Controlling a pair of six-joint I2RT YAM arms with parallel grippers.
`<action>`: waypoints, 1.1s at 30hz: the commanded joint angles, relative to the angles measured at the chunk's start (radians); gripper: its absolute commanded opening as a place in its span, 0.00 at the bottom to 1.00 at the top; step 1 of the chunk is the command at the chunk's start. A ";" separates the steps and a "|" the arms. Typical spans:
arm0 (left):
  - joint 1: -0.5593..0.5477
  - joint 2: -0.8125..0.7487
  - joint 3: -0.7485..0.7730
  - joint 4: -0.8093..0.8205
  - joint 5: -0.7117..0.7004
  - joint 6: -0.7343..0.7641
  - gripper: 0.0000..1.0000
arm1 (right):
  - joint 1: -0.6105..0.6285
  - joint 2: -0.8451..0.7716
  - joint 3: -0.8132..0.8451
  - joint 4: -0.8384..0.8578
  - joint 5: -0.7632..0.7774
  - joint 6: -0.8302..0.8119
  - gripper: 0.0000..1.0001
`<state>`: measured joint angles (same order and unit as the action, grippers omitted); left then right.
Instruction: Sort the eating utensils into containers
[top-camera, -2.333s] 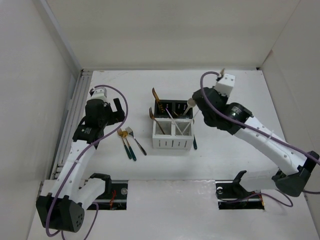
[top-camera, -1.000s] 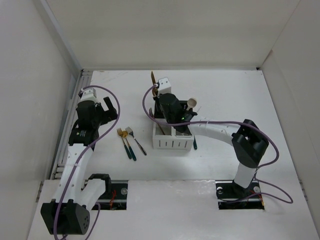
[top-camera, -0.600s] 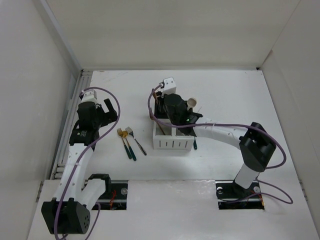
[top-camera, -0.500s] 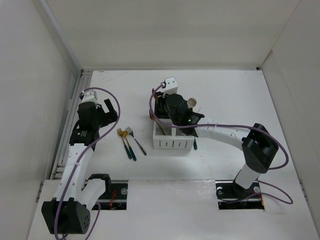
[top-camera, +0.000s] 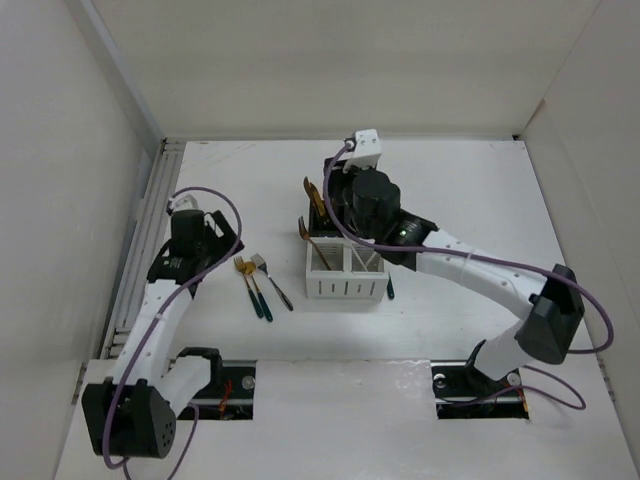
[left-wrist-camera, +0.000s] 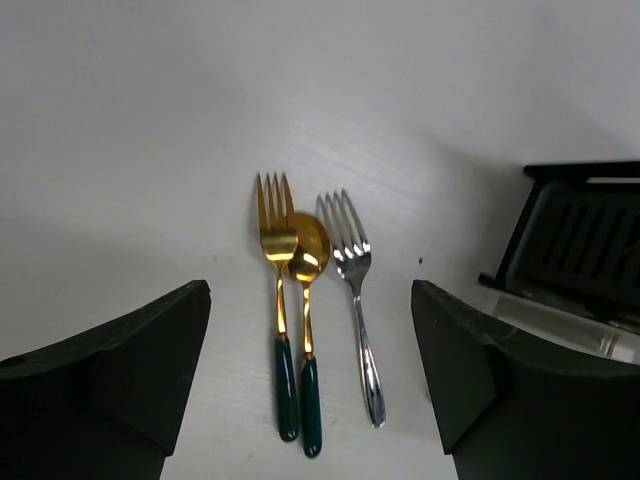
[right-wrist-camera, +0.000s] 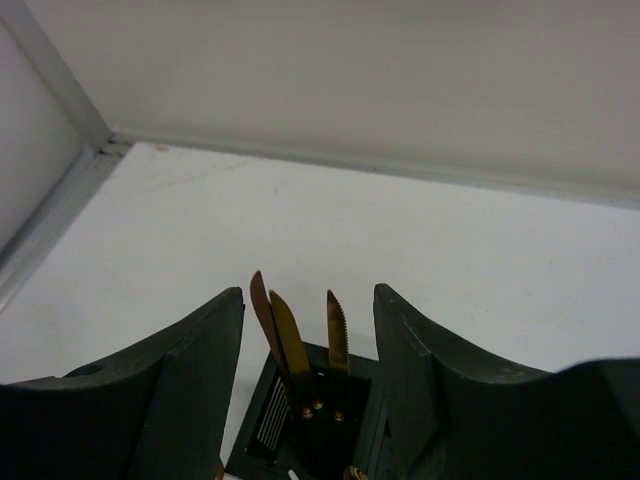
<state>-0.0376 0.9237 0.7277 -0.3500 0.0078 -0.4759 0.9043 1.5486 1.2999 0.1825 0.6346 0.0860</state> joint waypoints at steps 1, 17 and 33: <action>-0.088 0.096 -0.019 -0.133 -0.047 -0.151 0.78 | 0.034 -0.093 0.062 -0.081 0.080 0.000 0.60; -0.289 0.400 0.021 -0.240 -0.146 -0.214 0.36 | 0.054 -0.349 -0.212 -0.100 0.261 0.078 0.64; -0.300 0.409 0.076 -0.337 -0.170 -0.237 0.33 | 0.054 -0.360 -0.223 -0.100 0.353 0.006 0.67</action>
<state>-0.3344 1.3636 0.7555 -0.6205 -0.1398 -0.6983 0.9565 1.2102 1.0714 0.0597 0.9596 0.1066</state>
